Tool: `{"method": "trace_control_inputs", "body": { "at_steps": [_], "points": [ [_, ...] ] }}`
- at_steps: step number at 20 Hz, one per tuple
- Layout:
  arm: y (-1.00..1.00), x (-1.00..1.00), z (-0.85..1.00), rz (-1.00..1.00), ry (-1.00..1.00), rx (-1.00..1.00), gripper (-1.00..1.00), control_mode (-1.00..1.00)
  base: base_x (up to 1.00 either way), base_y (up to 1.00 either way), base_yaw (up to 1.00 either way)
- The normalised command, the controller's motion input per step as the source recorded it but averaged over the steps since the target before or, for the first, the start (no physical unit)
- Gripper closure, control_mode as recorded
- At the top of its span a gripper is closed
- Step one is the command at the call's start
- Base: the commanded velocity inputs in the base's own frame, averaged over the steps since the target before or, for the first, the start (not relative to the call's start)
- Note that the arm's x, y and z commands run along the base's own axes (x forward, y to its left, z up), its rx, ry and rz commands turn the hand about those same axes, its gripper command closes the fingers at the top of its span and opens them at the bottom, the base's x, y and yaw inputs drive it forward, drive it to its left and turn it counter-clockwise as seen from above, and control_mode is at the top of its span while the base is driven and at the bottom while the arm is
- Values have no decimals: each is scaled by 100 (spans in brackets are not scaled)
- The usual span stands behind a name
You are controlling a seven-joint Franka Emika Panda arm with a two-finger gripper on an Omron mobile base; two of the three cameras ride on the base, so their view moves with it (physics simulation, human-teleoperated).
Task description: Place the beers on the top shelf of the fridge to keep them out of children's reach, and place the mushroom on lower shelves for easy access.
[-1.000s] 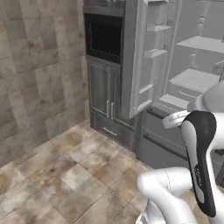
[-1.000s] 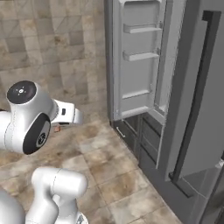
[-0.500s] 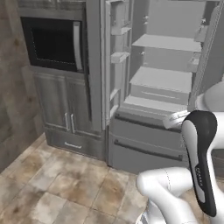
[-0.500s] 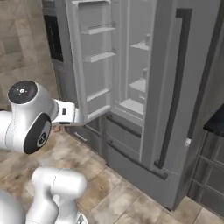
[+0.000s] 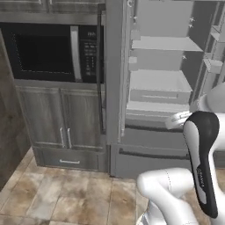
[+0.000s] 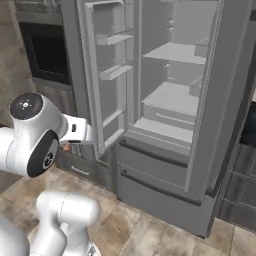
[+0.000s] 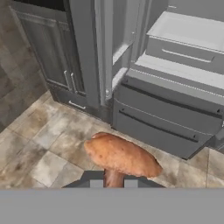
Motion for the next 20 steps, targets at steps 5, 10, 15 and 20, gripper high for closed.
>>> {"method": "trace_control_inputs", "body": {
  "at_steps": [5,10,15,20],
  "points": [
    [0,0,0,0,0,0,100,100,58,36,-26],
    [0,0,0,0,0,0,100,100,44,-4,-22],
    [0,0,0,0,0,0,100,100,38,-19,-21],
    [0,0,0,0,0,0,100,100,28,-41,-20]
  ]
}}
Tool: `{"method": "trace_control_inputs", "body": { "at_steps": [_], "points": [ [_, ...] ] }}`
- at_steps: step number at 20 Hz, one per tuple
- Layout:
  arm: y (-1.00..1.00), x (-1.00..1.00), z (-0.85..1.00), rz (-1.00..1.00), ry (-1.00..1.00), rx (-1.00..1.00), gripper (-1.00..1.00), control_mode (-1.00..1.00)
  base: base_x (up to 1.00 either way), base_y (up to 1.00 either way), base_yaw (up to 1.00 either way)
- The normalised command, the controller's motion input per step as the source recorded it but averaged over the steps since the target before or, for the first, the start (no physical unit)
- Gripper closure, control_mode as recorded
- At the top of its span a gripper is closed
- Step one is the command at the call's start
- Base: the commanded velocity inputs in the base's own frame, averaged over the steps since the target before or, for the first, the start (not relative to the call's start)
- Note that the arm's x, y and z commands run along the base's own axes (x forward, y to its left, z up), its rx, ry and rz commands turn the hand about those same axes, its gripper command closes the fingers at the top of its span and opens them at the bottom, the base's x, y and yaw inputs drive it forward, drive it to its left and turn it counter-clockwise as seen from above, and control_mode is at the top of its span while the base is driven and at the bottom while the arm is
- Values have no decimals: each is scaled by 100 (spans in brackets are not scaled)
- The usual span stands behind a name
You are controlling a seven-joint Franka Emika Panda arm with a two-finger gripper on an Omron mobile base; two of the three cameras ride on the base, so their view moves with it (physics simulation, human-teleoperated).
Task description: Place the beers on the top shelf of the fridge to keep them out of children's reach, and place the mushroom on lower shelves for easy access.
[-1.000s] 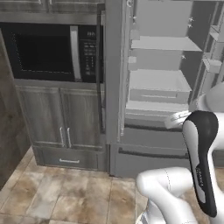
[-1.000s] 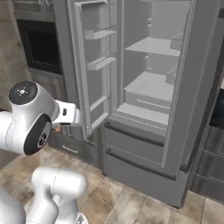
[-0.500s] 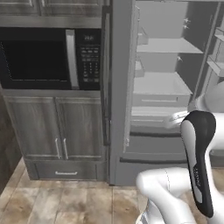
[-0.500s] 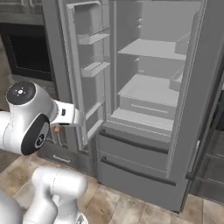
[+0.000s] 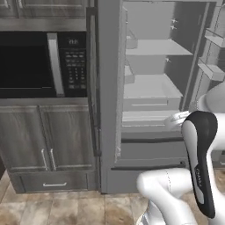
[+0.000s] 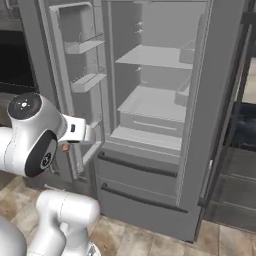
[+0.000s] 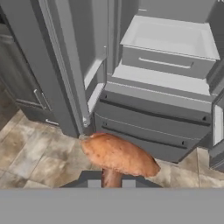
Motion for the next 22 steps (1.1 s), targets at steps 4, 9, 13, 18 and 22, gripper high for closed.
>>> {"method": "trace_control_inputs", "body": {
  "at_steps": [4,9,13,18,22],
  "points": [
    [0,0,0,0,0,0,100,100,25,-52,-18],
    [0,0,0,0,0,0,100,100,27,-48,-17],
    [0,0,0,0,0,0,100,100,42,-20,-12],
    [0,0,0,0,0,0,100,100,68,0,-6],
    [0,0,0,0,0,0,100,100,82,0,-5]
  ]
}}
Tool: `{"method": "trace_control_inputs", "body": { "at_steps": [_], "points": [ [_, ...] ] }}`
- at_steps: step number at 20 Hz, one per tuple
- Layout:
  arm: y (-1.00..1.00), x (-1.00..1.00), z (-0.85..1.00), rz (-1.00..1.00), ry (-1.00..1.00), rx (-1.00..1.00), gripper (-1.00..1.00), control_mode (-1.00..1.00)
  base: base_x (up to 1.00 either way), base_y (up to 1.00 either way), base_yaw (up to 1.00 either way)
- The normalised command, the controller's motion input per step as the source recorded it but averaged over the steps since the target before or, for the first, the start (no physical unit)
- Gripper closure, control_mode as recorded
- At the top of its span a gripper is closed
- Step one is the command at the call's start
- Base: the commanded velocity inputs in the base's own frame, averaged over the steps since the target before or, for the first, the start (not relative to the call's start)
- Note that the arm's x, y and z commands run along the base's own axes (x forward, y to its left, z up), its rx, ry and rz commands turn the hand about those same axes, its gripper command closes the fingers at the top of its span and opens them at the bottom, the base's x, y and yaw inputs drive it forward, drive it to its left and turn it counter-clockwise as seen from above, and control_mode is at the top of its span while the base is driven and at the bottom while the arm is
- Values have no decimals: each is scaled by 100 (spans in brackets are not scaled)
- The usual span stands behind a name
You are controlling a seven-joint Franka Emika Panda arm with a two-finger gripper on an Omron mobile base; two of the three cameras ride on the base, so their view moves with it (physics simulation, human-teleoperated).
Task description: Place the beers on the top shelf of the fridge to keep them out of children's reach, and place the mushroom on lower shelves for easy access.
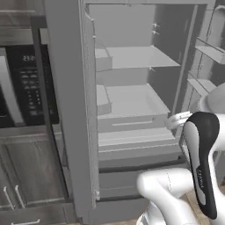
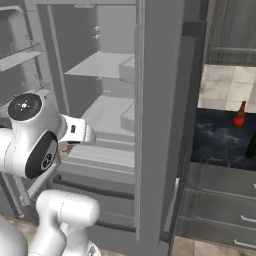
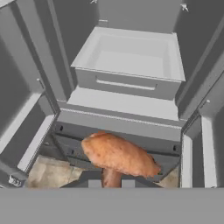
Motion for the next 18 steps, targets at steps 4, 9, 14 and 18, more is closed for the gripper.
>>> {"method": "trace_control_inputs", "body": {
  "at_steps": [4,9,14,18],
  "points": [
    [0,0,0,0,0,0,100,100,84,0,-6],
    [0,0,0,0,0,0,100,100,72,0,-5],
    [0,26,4,-1,-18,0,100,-100,0,0,0],
    [0,24,6,0,-23,0,100,-100,0,0,0]
  ]
}}
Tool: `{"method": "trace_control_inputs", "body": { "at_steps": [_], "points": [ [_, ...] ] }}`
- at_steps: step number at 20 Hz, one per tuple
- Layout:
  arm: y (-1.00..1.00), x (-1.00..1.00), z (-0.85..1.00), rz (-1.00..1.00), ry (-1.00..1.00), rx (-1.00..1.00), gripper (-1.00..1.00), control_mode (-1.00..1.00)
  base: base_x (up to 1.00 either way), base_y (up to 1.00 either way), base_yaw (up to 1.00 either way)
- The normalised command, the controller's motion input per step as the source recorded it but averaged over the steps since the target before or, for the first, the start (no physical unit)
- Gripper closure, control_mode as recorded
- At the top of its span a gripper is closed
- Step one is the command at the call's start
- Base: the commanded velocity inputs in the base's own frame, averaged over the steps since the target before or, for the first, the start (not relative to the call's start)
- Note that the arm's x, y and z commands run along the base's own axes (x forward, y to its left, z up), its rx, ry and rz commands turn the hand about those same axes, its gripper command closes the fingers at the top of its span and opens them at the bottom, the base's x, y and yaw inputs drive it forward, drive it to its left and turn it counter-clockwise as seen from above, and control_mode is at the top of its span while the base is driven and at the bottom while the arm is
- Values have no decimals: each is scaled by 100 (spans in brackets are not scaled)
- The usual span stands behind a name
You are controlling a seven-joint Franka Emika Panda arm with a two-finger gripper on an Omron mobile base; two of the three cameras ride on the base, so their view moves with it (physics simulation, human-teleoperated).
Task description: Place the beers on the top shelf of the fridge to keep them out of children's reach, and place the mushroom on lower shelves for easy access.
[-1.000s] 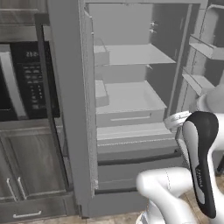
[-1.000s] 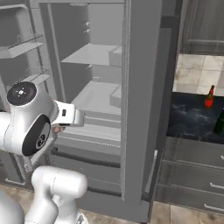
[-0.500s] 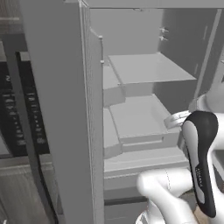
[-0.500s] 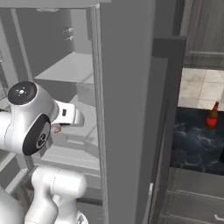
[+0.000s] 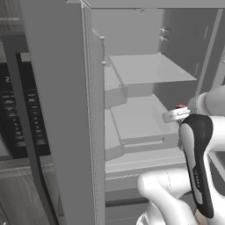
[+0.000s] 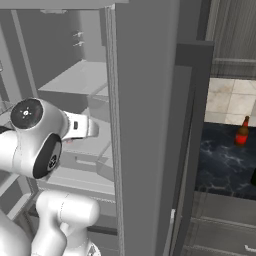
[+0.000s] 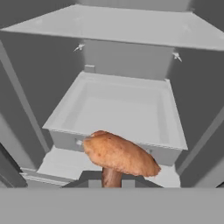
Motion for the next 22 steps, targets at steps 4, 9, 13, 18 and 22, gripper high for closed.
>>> {"method": "trace_control_inputs", "body": {
  "at_steps": [4,9,13,18,22],
  "points": [
    [0,52,-1,-1,-4,0,100,-100,0,0,0],
    [3,67,-18,-3,9,-5,100,-100,0,0,0],
    [3,69,-27,0,21,-7,100,-100,0,0,0],
    [1,62,-47,0,14,-8,100,-100,0,0,0],
    [0,47,-55,0,1,-6,100,-100,0,0,0]
  ]
}}
